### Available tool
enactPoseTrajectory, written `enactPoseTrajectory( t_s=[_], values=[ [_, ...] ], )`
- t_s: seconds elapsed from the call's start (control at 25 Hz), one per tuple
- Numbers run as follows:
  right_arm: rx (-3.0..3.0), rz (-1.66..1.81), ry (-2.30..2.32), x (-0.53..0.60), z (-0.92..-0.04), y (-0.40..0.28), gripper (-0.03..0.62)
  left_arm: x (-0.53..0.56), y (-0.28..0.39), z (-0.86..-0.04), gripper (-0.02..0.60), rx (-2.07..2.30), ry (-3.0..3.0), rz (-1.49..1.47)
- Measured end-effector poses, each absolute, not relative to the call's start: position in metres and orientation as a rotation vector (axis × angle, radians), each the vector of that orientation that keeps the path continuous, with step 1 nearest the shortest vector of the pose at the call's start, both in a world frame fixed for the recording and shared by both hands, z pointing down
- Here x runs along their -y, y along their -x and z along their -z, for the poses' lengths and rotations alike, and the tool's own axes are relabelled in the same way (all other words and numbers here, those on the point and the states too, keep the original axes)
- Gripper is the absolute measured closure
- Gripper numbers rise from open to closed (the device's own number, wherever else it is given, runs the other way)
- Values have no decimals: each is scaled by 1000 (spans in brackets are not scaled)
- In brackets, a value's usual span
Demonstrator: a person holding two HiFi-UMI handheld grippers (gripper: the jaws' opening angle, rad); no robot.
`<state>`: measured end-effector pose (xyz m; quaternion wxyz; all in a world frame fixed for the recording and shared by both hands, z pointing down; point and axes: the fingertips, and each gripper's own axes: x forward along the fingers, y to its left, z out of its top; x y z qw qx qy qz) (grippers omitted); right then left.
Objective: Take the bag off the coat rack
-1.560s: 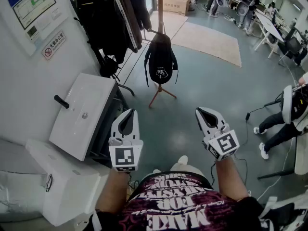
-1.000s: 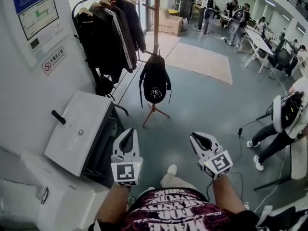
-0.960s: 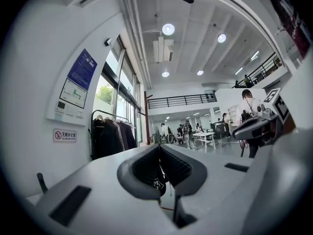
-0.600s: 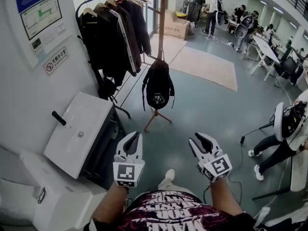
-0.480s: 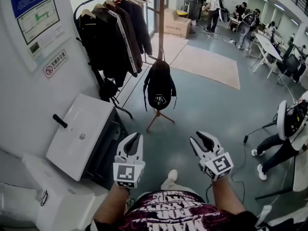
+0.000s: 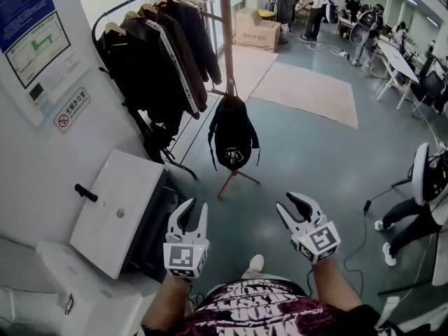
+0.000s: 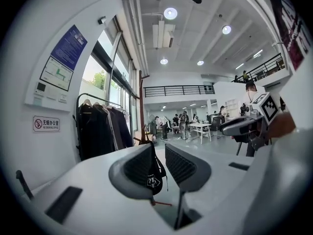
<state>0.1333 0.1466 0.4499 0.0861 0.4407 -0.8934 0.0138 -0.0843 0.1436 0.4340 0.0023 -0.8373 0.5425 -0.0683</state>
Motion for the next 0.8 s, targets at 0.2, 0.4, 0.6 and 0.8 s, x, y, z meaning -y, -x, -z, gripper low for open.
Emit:
enactPoseTrajectory(
  t_s=[0.2, 0.4, 0.6, 0.8],
  values=[
    [2687, -69, -1309, -111, -453, -147, 442, -111, 69, -431, 503, -1727, 2603, 210],
    [2716, -58, -1264, -86, -452, -157, 441, -84, 55, -432, 503, -1773, 2576, 223],
    [2740, -32, -1228, -65, -445, -170, 441, -69, 43, -426, 503, -1818, 2536, 206],
    [2757, -38, -1243, -47, -437, -179, 442, -63, 38, -424, 503, -1836, 2516, 221]
  ],
)
